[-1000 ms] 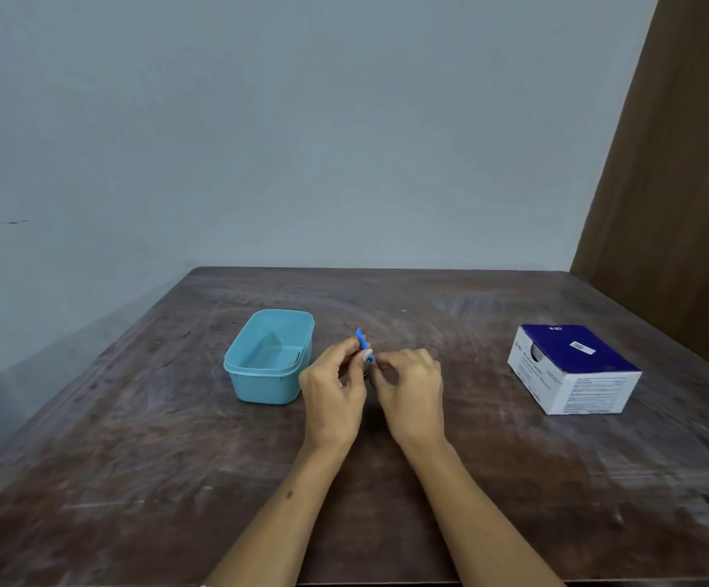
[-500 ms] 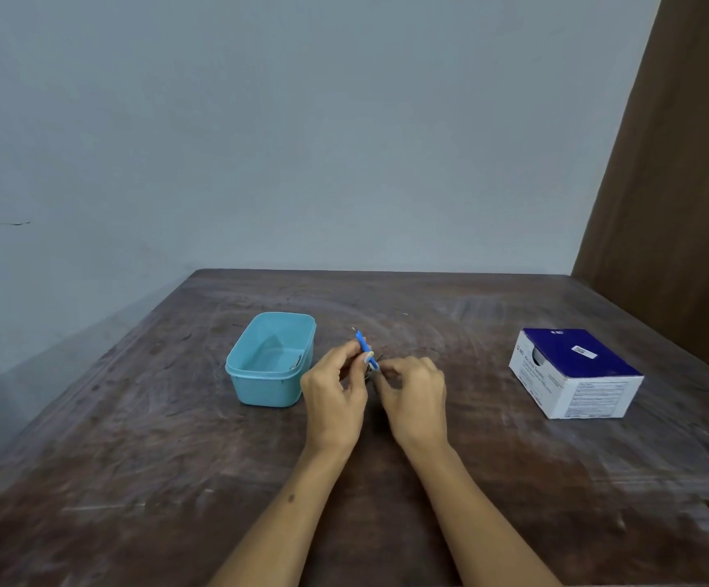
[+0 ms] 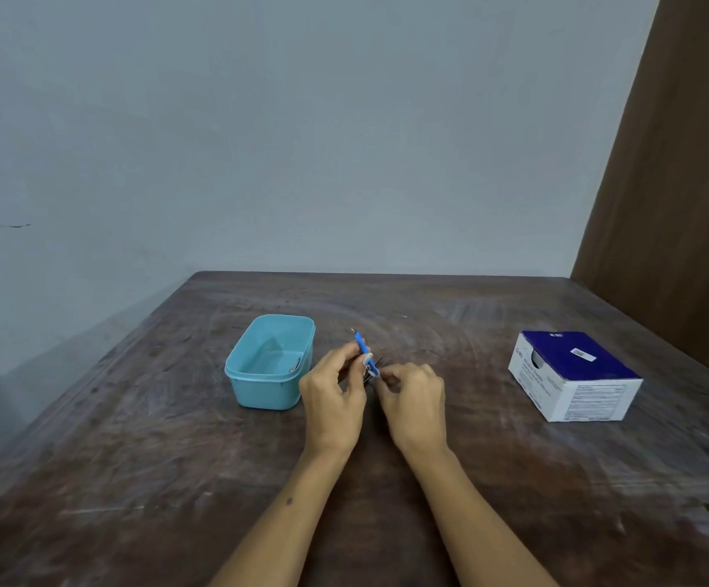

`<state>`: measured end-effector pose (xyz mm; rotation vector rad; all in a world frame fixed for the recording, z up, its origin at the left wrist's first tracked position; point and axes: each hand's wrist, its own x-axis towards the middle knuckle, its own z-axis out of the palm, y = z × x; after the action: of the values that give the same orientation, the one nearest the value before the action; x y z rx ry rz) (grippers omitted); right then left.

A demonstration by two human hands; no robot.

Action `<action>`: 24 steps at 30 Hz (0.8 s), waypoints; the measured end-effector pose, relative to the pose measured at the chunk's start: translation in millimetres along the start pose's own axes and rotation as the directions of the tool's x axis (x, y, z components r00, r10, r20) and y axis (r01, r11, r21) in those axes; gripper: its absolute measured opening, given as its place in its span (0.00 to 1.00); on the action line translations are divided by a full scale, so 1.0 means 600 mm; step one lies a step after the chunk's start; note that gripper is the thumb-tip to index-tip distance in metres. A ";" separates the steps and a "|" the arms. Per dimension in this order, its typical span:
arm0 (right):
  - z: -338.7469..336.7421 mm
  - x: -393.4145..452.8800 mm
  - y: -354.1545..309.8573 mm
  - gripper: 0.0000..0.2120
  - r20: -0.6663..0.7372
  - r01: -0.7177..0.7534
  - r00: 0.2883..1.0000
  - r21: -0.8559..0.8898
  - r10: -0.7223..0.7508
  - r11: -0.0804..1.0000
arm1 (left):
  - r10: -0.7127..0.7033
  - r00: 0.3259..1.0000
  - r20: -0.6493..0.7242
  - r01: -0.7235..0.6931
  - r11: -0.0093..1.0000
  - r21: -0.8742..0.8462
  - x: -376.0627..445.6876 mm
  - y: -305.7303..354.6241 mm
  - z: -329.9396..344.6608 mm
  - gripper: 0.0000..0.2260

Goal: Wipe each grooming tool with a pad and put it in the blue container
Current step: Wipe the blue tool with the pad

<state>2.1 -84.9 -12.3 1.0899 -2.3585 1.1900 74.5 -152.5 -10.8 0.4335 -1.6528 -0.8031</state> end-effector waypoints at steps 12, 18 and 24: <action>0.003 -0.001 0.005 0.06 -0.032 -0.003 0.999 0.017 0.003 1.000 | -0.022 0.999 0.044 0.025 0.998 -0.050 -0.002 0.006 0.001 0.08; -0.006 0.015 0.009 0.10 0.053 -0.289 0.942 0.631 0.332 0.720 | -0.017 0.997 0.071 0.017 1.000 -0.002 -0.003 0.006 0.000 0.11; -0.018 0.017 -0.002 0.11 0.144 -0.295 0.935 0.820 0.323 0.490 | -0.021 0.993 0.116 0.009 0.994 0.110 -0.005 -0.007 0.001 0.12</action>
<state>-5.0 -82.1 0.8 0.8179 -1.9593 2.6284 73.9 -153.2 -16.0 0.4832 -1.8107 -0.7639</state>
